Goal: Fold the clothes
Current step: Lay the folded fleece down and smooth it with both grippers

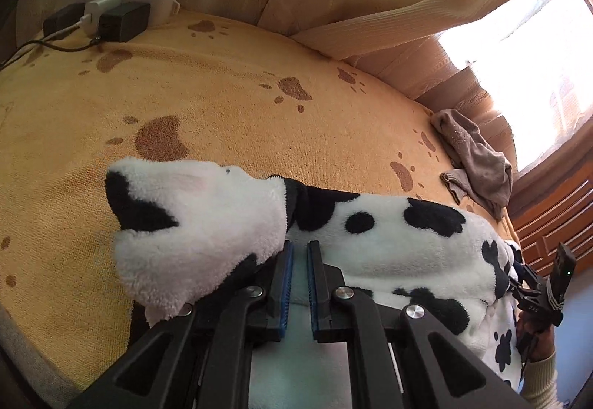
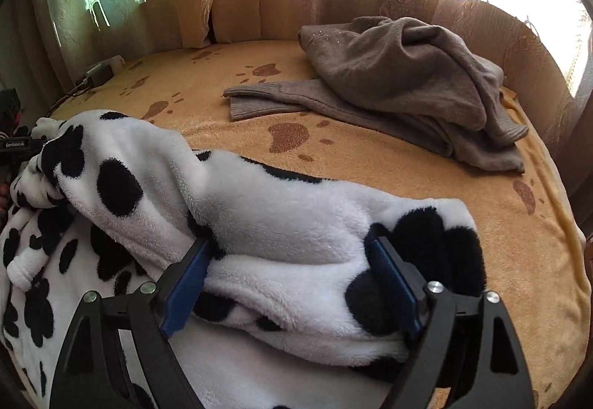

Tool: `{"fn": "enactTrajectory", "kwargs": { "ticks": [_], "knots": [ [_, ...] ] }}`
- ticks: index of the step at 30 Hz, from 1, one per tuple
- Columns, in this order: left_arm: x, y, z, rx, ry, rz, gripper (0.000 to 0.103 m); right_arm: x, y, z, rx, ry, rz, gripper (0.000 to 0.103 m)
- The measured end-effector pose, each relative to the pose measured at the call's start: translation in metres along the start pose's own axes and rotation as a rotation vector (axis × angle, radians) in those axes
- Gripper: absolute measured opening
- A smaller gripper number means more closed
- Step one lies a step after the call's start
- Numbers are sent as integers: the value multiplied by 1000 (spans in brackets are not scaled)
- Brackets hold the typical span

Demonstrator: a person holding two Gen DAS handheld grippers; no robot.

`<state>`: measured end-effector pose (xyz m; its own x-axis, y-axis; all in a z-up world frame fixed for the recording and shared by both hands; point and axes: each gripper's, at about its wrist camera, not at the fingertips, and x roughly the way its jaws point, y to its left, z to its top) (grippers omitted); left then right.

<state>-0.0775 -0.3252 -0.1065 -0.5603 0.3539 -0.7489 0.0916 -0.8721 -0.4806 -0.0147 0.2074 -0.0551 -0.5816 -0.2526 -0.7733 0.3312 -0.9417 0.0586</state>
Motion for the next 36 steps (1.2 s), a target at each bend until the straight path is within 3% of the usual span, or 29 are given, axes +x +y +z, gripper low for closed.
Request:
{"fn": "enactTrajectory", "kwargs": {
  "ticks": [4, 8, 9, 10, 14, 19, 26, 32, 34, 36],
  "knots": [
    [-22, -10, 4, -17, -34, 32, 9, -23, 3, 8, 35, -67, -1, 92],
    [-48, -47, 6, 119, -149, 159, 9, -46, 7, 16, 71, -134, -3, 92],
    [-49, -55, 6, 138, -159, 165, 9, -56, 10, 20, 81, -166, 15, 93],
    [-50, -63, 6, 157, -170, 172, 9, -70, 18, 27, 91, -215, 53, 102],
    [-30, -92, 2, 215, -123, 127, 9, -81, 72, 62, 70, -268, 106, 103],
    [-3, -114, -17, 293, -91, 145, 9, -41, 147, 85, 7, -235, 106, 103],
    [14, -118, -44, 399, -138, 242, 10, 54, 165, 58, 106, 17, 91, 103],
    [26, -129, -59, 490, -170, 361, 10, 61, 169, 43, 57, -33, 53, 102],
    [27, -131, -60, 501, -173, 378, 10, 62, 172, 44, 48, -30, 38, 102],
    [24, -127, -58, 476, -172, 348, 10, 62, 172, 44, 47, -30, 35, 102]
  ]
}}
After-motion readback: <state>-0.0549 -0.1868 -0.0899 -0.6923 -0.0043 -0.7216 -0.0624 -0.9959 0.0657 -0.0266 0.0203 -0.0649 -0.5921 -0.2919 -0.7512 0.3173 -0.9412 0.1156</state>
